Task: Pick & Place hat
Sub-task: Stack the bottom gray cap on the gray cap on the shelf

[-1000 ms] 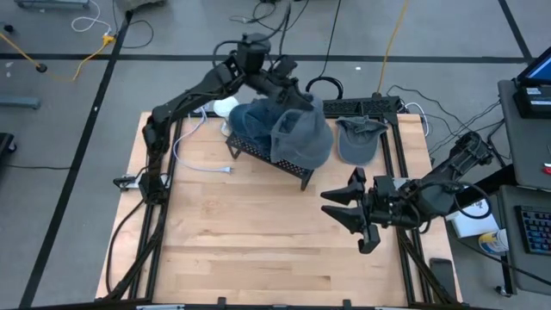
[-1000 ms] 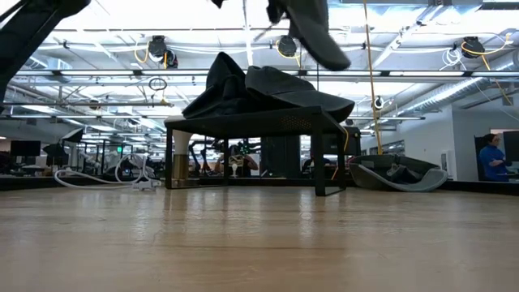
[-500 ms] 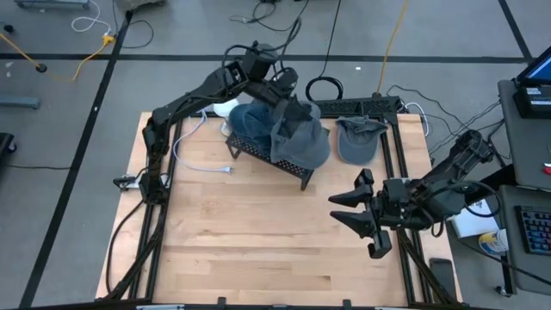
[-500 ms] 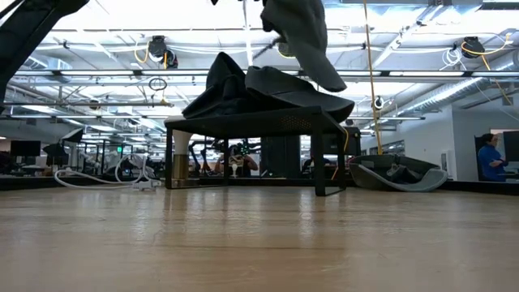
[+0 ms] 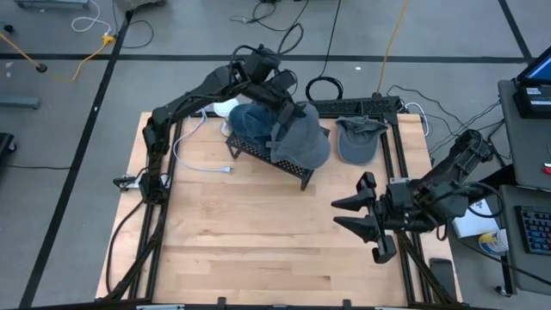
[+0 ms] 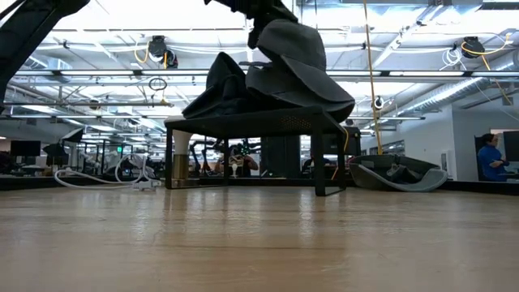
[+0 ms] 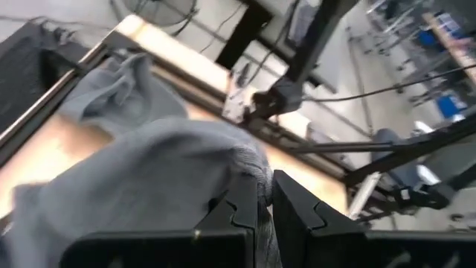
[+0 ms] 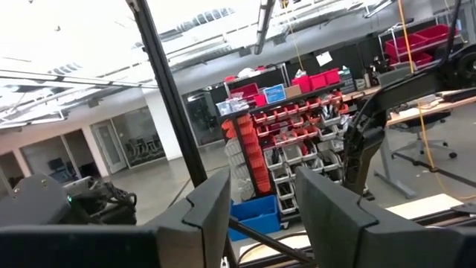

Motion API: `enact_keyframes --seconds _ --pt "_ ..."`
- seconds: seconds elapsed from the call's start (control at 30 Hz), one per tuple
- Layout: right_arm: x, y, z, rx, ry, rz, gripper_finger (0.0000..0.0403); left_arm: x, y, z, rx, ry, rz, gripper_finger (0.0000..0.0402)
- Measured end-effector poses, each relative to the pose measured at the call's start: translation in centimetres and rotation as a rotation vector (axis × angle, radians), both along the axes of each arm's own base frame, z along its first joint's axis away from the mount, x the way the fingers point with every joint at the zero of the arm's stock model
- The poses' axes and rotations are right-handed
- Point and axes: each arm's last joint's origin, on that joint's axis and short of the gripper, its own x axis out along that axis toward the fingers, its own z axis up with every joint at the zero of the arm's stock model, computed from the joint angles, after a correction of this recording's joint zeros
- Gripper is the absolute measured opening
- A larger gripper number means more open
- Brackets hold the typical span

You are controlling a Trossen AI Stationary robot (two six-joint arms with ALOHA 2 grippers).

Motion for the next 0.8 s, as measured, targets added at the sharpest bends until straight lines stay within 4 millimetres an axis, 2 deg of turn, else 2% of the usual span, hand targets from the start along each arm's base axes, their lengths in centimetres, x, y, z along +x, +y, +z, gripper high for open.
enact_keyframes --seconds 0.47,0.57,0.8 --pt "0.0 -0.1 0.0 -0.033 0.003 -0.017 0.0146 -2.2 0.0 -2.7 0.105 0.422 0.244 0.0017" --pt "0.0 -0.1 0.0 -0.032 0.002 -0.018 0.0146 -2.1 -0.1 -3.2 0.159 0.463 0.266 0.0017" --pt "0.0 -0.1 0.0 -0.032 0.001 -0.018 0.0146 -1.2 -0.3 -6.0 0.171 0.532 0.285 0.0017"
